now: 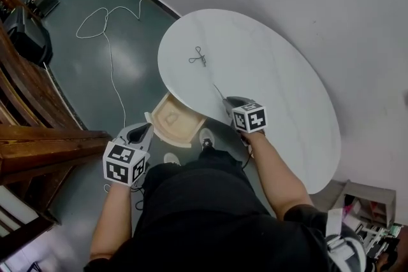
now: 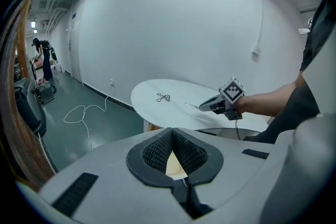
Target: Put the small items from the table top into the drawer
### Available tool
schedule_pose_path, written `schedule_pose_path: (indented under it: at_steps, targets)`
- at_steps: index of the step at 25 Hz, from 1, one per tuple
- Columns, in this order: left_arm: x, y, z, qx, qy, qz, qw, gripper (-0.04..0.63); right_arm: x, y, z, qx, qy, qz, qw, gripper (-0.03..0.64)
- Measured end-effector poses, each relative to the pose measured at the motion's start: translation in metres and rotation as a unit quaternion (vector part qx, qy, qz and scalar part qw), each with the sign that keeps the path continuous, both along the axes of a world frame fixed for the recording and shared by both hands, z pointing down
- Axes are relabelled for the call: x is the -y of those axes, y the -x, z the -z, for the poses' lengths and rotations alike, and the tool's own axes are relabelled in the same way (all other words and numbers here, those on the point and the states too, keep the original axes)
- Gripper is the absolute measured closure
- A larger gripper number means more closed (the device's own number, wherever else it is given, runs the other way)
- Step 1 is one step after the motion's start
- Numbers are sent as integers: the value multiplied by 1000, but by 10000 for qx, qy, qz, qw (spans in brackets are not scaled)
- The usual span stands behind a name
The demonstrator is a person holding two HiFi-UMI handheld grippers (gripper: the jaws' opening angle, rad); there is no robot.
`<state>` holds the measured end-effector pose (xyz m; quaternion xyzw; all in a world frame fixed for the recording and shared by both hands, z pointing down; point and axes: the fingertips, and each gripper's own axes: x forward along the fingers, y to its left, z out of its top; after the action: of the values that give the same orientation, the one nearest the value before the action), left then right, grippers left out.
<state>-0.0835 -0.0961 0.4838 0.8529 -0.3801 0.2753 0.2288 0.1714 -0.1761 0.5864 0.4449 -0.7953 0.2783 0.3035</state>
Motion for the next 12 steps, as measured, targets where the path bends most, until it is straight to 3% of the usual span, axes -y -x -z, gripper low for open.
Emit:
schedule_pose_path:
  at_steps: [5,12]
  targets:
    - [-7,8,-12,50,69,-133,9999,580,-27,28,-5,-64,76,274,9996,562]
    - [-16,19,-28,1,163,-41,9999,580,-59,77,-30,-392,309,1106,9926,563]
